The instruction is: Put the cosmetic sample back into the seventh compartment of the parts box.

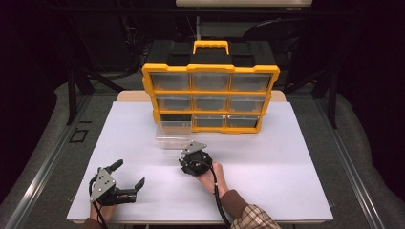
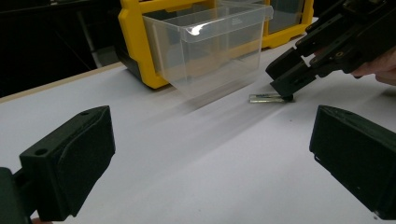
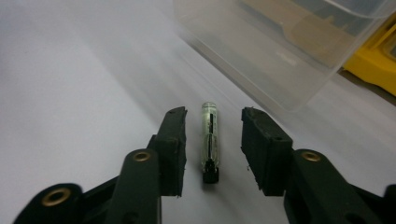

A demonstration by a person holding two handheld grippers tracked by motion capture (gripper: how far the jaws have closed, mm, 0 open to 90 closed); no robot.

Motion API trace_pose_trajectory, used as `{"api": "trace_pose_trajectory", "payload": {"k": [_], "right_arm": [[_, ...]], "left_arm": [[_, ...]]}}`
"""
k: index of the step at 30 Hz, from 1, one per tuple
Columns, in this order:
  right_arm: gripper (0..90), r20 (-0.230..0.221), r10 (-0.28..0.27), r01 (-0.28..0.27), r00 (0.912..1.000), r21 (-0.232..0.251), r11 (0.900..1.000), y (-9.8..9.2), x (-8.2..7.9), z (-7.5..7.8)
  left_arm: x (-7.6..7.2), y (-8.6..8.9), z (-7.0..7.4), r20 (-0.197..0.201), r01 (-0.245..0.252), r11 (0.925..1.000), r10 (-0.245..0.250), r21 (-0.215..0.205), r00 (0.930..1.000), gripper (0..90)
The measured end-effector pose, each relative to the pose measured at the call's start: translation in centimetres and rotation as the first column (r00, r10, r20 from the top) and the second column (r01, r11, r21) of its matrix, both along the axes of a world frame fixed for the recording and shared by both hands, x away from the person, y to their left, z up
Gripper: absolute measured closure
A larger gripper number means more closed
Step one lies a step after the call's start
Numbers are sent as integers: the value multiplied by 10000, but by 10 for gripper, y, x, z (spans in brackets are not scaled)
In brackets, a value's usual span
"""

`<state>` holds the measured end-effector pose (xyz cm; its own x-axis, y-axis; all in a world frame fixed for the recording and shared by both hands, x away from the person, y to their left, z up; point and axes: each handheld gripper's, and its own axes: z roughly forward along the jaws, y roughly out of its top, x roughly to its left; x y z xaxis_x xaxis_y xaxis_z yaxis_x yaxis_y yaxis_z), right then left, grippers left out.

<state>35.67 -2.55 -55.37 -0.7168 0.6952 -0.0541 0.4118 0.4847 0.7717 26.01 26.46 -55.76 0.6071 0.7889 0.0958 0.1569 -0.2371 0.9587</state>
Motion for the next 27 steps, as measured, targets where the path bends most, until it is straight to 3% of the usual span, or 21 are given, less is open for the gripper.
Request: {"api": "trace_pose_trajectory", "payload": {"k": [9, 27], "right_arm": [[723, -348, -62, 59, 9994, -85, 9999, 6, 7, -5], [806, -669, 23, -36, 9978, -198, 9998, 8, 12, -10]], "left_arm": [[0, 0, 0, -38, -50, 10000, 50, 35, 10000, 1], [0, 0, 0, -61, -15, 10000, 15, 15, 10000, 1]]}}
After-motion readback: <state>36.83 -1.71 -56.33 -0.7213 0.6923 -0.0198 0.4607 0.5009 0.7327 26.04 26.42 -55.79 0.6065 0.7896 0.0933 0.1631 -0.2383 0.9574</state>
